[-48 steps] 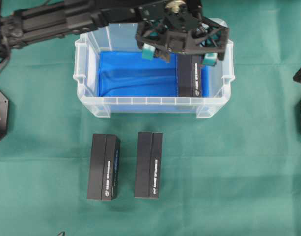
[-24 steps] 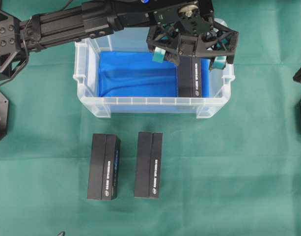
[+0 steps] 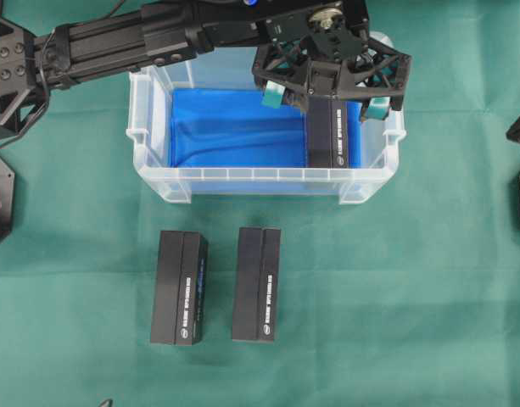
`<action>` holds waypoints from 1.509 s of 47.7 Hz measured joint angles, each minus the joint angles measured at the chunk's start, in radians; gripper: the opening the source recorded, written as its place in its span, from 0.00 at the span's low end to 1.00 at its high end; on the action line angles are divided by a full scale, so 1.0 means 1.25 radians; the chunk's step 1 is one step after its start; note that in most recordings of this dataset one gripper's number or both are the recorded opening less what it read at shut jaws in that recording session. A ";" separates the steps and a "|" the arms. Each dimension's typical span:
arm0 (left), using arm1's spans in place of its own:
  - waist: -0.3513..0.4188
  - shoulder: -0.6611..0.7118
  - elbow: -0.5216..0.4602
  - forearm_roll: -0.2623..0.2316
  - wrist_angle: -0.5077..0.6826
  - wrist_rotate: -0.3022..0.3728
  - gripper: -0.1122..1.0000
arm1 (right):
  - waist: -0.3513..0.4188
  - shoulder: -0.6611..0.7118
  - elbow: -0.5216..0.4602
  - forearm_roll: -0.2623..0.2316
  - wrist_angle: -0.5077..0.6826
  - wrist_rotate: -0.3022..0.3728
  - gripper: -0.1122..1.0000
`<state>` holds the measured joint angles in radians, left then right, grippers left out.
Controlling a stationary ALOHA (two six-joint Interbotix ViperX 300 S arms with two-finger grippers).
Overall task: Take the box out of the case with the left arm.
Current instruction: 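Move the open left gripper over the right black box in the case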
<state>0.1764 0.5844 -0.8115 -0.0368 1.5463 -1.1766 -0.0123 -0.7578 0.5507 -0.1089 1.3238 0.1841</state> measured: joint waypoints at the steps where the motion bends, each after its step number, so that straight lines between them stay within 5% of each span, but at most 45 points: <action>1: 0.000 -0.001 0.000 0.000 0.000 0.000 0.96 | 0.000 0.000 0.000 -0.001 0.000 0.000 0.10; 72: 0.001 0.004 0.044 0.009 -0.033 -0.005 0.96 | 0.000 0.000 0.000 -0.001 0.001 -0.002 0.10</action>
<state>0.1779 0.5890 -0.7563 -0.0261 1.5048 -1.1827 -0.0123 -0.7578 0.5507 -0.1104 1.3254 0.1810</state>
